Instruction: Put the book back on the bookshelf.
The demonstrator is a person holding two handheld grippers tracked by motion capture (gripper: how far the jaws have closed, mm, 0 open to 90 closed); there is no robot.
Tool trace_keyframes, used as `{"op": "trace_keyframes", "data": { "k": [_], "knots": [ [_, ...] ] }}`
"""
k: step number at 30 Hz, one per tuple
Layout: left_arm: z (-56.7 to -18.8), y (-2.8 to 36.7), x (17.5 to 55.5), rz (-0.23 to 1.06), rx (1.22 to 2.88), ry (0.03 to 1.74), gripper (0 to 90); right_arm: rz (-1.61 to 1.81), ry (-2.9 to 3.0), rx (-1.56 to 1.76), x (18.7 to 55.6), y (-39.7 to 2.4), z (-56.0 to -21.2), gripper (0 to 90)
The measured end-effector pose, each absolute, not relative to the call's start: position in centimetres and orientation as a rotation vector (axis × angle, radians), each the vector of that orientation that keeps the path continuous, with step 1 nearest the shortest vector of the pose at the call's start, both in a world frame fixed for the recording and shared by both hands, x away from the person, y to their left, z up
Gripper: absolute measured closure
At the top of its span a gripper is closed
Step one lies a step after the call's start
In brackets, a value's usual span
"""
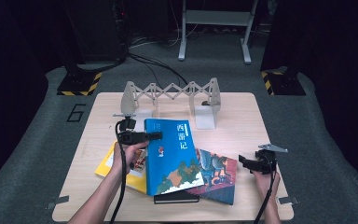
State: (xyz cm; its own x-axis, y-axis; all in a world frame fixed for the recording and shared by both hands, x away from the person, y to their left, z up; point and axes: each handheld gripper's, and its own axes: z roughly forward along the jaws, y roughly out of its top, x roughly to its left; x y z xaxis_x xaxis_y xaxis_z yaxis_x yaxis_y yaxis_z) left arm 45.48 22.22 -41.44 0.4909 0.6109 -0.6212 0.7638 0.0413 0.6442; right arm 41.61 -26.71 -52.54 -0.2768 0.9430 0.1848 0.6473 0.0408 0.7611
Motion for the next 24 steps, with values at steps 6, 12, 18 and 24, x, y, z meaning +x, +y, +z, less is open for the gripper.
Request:
{"op": "trace_keyframes", "data": {
  "k": [6,12,18,24],
  "knots": [
    [-40.6,22.5,45.5,-0.155,1.652,1.198,60.8,1.108,1.958,1.603,41.6,-26.7,-52.6,14.3],
    [-39.8,22.7,45.5,-0.126,1.644,1.204,61.2,1.107,1.957,1.603,41.6,-26.7,-52.6,14.4],
    [-38.2,22.9,45.6,-0.098,1.669,1.178,61.6,1.106,1.958,1.603,41.6,-26.7,-52.6,14.5],
    [-36.1,22.9,45.6,-0.041,1.706,1.133,61.8,1.112,1.950,1.611,41.6,-26.8,-52.5,14.6]
  ]
}}
